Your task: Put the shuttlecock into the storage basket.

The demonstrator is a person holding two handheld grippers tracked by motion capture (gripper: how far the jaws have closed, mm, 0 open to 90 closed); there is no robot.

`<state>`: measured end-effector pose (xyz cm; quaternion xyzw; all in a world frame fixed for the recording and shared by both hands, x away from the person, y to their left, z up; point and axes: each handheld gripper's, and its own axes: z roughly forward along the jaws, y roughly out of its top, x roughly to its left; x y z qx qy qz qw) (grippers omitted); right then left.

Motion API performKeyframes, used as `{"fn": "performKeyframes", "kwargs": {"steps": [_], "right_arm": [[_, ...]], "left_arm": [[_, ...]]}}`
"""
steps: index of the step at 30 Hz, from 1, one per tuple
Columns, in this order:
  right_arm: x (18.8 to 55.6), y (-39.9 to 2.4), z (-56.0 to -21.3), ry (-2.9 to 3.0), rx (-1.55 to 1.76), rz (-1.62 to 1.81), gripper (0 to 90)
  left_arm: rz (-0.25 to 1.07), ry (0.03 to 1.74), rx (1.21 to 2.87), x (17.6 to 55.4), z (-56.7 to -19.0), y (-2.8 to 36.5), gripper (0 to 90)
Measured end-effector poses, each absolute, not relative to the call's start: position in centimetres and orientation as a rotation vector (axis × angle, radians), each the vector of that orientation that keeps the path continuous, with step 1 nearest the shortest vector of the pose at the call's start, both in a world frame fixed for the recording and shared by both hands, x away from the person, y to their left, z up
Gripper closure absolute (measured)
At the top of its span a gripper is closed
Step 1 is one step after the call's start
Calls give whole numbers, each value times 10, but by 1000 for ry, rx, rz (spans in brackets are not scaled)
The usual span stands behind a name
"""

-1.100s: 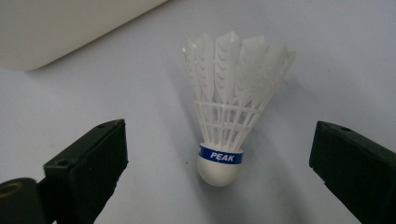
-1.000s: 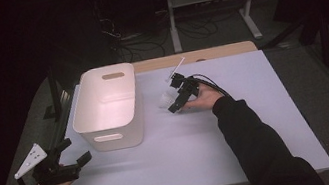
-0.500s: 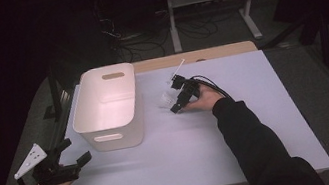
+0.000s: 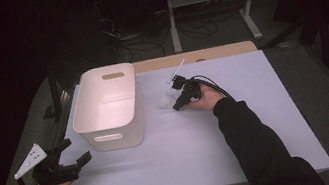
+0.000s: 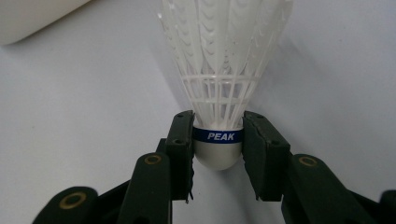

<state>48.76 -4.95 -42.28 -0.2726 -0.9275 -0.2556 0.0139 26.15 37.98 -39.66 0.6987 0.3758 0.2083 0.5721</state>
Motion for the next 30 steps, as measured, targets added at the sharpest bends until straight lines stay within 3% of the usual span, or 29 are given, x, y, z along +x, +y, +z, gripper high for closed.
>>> {"fn": "performKeyframes", "kwargs": {"steps": [30], "right_arm": [[469,-68,-375,-2865,-859,-988,640]], "left_arm": [[488,883,1637,261,-396,380,0]]}}
